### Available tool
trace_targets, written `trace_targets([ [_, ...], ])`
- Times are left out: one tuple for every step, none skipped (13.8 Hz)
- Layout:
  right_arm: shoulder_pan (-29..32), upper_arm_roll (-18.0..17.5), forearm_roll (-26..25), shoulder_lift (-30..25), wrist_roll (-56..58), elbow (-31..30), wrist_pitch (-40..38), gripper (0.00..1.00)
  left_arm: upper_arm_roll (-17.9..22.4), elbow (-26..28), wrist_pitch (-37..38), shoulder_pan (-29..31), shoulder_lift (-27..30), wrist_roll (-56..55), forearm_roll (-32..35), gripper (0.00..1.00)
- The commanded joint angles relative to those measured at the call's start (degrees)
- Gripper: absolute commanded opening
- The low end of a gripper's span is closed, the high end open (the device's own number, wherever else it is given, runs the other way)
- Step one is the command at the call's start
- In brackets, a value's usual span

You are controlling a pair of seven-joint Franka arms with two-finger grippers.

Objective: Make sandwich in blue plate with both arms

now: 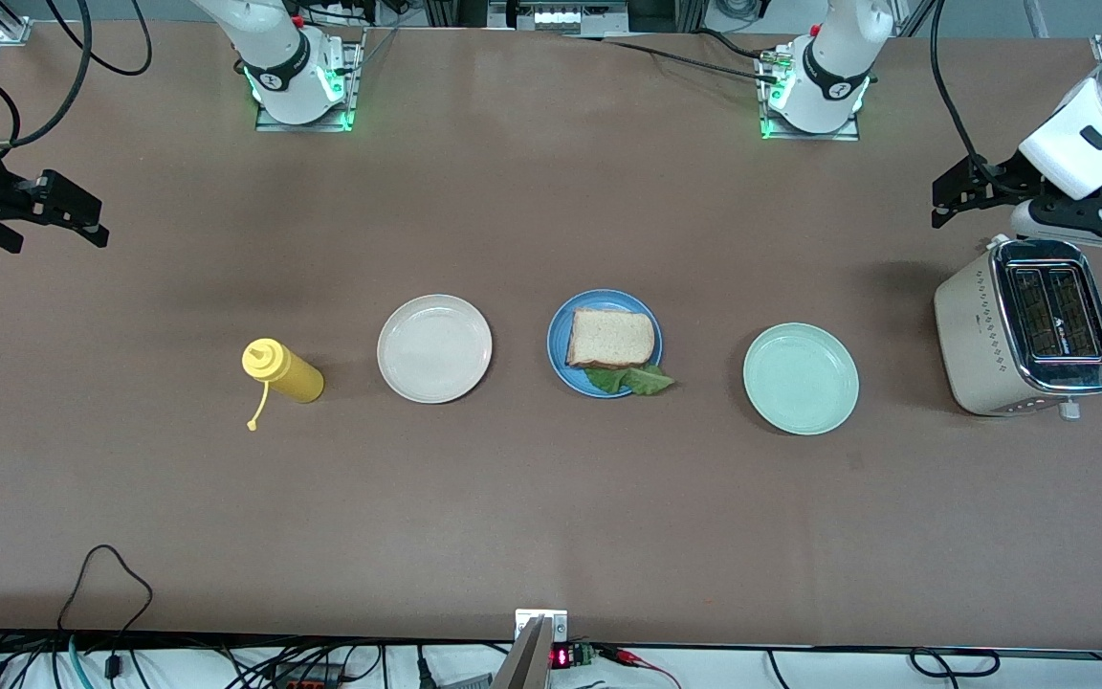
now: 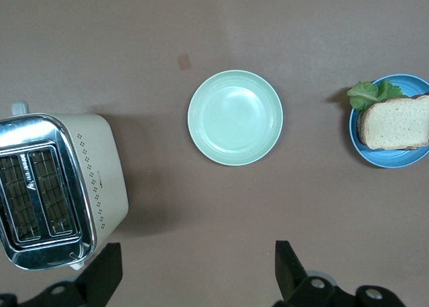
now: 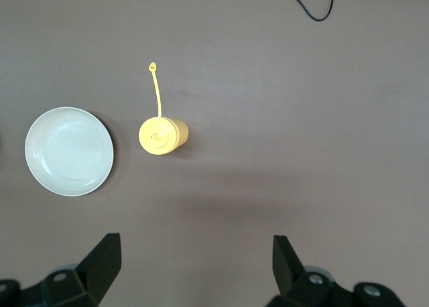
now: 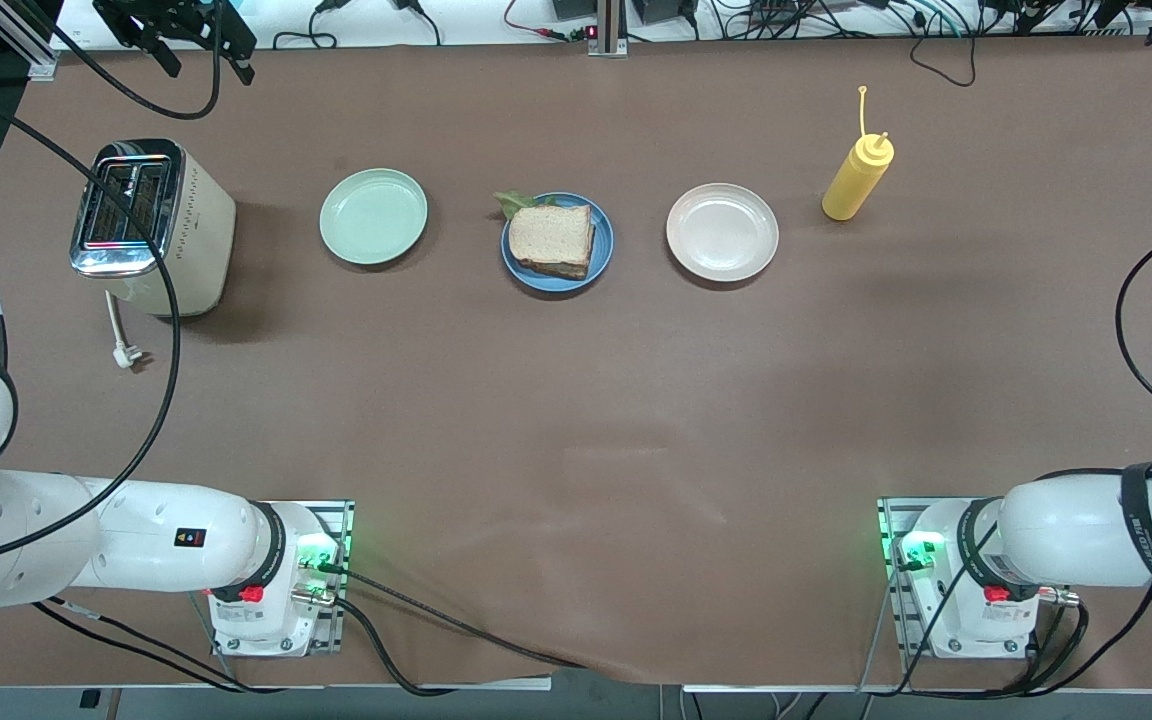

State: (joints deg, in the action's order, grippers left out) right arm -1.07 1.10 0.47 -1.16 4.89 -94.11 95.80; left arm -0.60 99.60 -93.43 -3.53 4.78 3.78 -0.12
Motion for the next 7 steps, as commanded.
trace_targets([
  [0.0,0.1,0.0,-0.5,-0.6,-0.1,-0.3,1.00,0.5,-4.0,2.1,-0.2,-2.5,1.4,0.7,1.00],
  [0.0,0.1,0.0,-0.5,-0.6,0.0,-0.3,1.00,0.5,-4.2,2.1,-0.2,-2.6,1.4,0.7,1.00],
  [0.0,0.1,0.0,-0.4,-0.6,0.0,-0.3,1.00,0.5,-4.2,2.2,-0.2,-2.5,1.3,0.7,1.00],
  [0.0,0.1,0.0,-0.4,-0.6,0.1,-0.4,1.00,0.3,-4.2,2.8,-0.2,-2.5,1.2,0.7,1.00],
  [0.0,0.1,-0.1,-0.4,-0.2,0.2,0.0,1.00,0.3,-4.2,2.8,-0.2,-2.5,1.2,0.7,1.00],
  [0.1,0.1,-0.5,0.0,0.8,0.9,-0.1,1.00,0.3,-4.2,2.9,-0.2,-2.5,1.1,0.8,1.00],
  [0.1,0.1,-0.2,0.6,0.5,2.3,-0.6,1.00,0.2,-4.2,3.3,-0.2,-2.4,1.2,0.8,1.00],
])
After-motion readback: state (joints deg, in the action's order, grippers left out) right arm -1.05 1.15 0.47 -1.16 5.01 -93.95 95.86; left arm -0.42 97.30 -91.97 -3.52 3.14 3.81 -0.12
